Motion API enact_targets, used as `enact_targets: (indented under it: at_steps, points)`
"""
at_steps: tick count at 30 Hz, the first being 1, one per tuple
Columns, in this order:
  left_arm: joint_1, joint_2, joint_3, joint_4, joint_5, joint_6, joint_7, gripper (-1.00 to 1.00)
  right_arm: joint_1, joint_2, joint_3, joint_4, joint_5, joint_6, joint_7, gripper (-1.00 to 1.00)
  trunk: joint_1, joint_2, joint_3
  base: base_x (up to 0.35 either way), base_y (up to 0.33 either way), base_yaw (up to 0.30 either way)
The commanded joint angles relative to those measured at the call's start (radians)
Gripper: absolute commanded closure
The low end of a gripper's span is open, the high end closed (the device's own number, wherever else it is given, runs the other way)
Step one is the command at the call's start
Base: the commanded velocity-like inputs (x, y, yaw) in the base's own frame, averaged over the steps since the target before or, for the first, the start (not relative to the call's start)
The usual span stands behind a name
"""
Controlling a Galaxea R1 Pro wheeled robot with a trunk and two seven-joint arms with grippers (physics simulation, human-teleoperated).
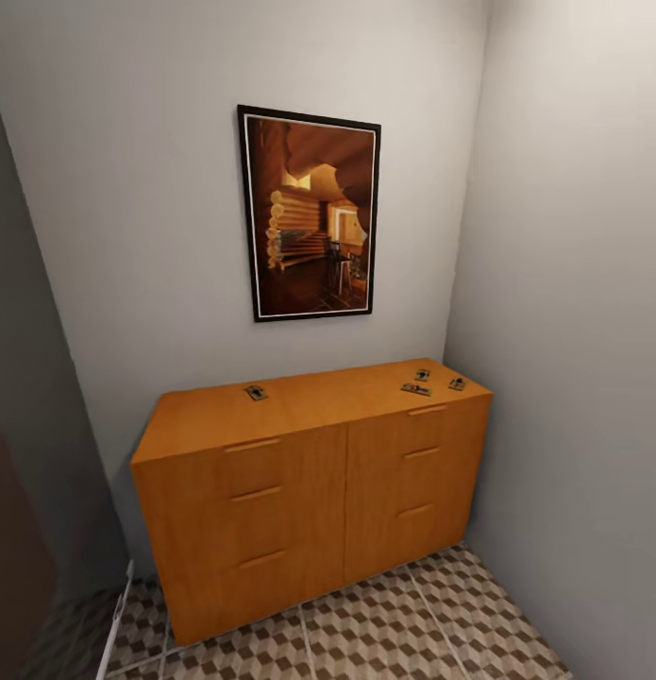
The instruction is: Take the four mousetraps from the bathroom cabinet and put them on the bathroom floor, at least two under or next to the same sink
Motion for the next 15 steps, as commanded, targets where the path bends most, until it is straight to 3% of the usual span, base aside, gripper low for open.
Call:
enact_targets:
  at_steps: [1,10,15]
  points:
    - [0.0,0.0,0.002,-0.001,0.006,-0.002,0.0,-1.0,0.0,0.0,0.001,0.0,-0.004,-0.001,-0.001,-1.0,0.0,0.0,-0.001,0.0,0.0,-0.092]
    - [0.0,-0.001,0.001,0.0,0.006,-0.002,0.0,-1.0,0.0,0.0,0.001,0.0,-0.004,0.0,-0.001,-1.0,0.0,0.0,-0.001,0.01,0.0,-0.038]
    - [0.0,-0.001,0.001,0.0,0.005,-0.002,-0.001,-1.0,0.0,-0.001,0.001,0.0,-0.004,0.0,-0.001,-1.0,0.0,0.0,-0.001,0.143,-0.011,-0.009]
